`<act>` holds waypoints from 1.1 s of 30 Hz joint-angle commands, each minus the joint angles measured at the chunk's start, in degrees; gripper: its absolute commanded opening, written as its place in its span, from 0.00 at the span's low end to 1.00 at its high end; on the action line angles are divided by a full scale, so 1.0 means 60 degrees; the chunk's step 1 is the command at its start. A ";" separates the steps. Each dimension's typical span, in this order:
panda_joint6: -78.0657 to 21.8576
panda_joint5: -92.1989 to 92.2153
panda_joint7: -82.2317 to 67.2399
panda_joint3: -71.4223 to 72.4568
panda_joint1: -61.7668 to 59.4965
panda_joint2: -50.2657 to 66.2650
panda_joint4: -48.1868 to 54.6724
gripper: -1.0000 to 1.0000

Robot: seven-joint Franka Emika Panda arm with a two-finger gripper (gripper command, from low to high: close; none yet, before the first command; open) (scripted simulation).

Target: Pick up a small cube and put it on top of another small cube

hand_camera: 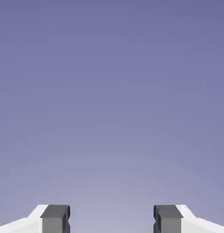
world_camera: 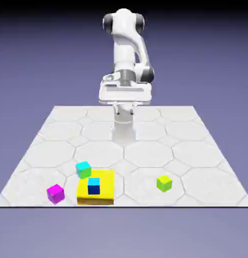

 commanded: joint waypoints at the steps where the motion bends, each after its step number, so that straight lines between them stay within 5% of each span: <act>1: -0.0216 0.0141 0.0306 0.0216 -0.0149 0.0347 0.0167 0.50; 26: -0.5613 0.3669 0.7956 0.5600 -0.3873 0.8999 0.4334 0.50; 33: -0.4057 0.3500 0.8006 0.5260 -0.3128 1.0644 0.4396 0.50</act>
